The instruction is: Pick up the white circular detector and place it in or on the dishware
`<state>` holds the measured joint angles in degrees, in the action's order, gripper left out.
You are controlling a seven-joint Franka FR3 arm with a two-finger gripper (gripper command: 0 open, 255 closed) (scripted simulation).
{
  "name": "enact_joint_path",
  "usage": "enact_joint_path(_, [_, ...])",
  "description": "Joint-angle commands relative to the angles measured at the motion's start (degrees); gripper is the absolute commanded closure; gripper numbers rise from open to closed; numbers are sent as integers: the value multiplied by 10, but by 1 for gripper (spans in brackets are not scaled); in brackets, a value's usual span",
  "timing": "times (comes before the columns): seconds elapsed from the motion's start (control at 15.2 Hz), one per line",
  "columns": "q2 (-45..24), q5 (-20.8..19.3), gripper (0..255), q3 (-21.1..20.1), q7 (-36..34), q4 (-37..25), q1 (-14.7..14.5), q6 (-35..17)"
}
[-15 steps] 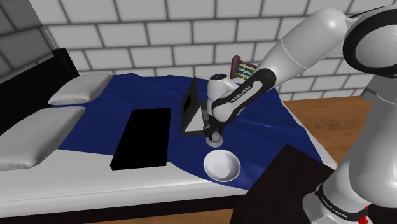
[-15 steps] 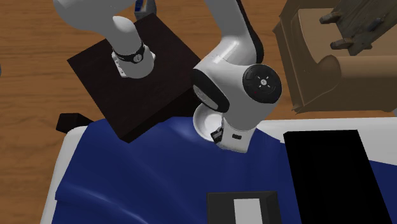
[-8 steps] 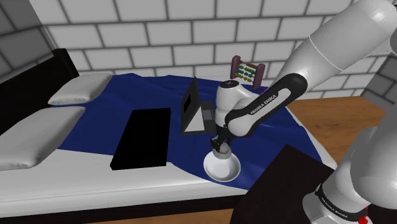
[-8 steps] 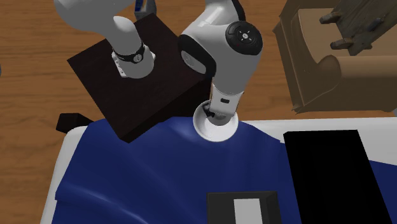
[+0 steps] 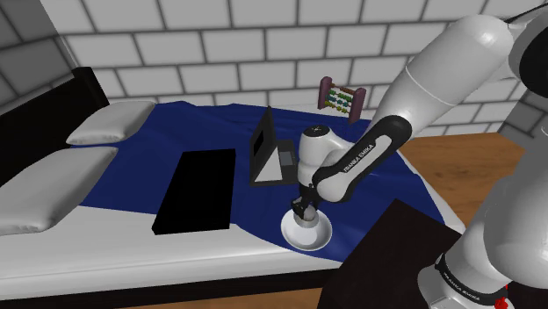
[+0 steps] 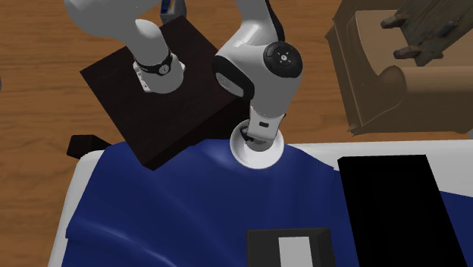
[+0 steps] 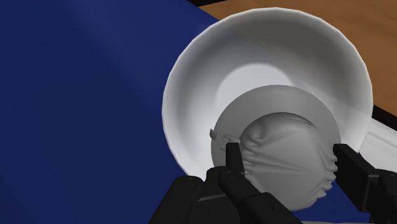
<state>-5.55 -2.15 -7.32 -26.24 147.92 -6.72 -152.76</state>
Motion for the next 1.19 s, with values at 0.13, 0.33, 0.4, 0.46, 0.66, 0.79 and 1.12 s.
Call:
enact_joint_path(0.13, [-33,-12,255,3,-10,2,-2,-35])
enact_joint_path(0.33, [-60,-22,255,8,-18,0,-5,-59])
enact_joint_path(0.4, [-69,-26,255,10,-20,-2,-6,-67])
enact_joint_path(0.46, [-78,-29,255,12,-23,-3,-7,-75])
enact_joint_path(0.66, [-80,-30,255,12,-23,-3,-8,-77])
enact_joint_path(0.79, [-80,-30,255,12,-23,-3,-8,-77])
enact_joint_path(1.12, [-80,-30,0,12,-23,-3,-8,-77])
